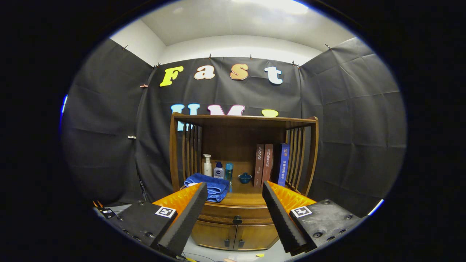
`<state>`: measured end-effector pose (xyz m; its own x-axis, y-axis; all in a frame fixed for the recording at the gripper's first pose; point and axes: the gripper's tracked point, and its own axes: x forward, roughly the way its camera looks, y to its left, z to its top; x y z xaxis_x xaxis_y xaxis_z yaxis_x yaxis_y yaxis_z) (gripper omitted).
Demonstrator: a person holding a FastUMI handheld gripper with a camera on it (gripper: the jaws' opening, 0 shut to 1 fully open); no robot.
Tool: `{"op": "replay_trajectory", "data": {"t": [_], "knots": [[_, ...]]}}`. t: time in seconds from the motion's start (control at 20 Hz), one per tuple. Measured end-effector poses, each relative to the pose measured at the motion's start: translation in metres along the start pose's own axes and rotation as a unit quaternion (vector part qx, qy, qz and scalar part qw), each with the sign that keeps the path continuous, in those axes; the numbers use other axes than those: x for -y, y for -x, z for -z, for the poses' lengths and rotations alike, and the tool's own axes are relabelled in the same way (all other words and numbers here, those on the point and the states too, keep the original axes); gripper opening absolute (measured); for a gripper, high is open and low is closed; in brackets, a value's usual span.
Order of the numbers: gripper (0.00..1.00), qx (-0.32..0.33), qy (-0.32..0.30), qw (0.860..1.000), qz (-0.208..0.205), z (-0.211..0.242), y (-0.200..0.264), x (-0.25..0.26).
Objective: Pull open the drawer, take out the items inside it, and place them on the countertop above the cabinet.
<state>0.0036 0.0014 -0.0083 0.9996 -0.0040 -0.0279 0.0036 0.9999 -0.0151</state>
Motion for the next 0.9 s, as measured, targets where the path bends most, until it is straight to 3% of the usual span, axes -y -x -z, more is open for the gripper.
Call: {"op": "replay_trajectory", "data": {"t": [0.45, 0.9], "knots": [[0.99, -0.004, -0.003, 1.000, 0.004, 0.004, 0.000, 0.004], [0.99, -0.037, -0.016, 0.999, 0.003, 0.045, -0.014, 0.001]]}}
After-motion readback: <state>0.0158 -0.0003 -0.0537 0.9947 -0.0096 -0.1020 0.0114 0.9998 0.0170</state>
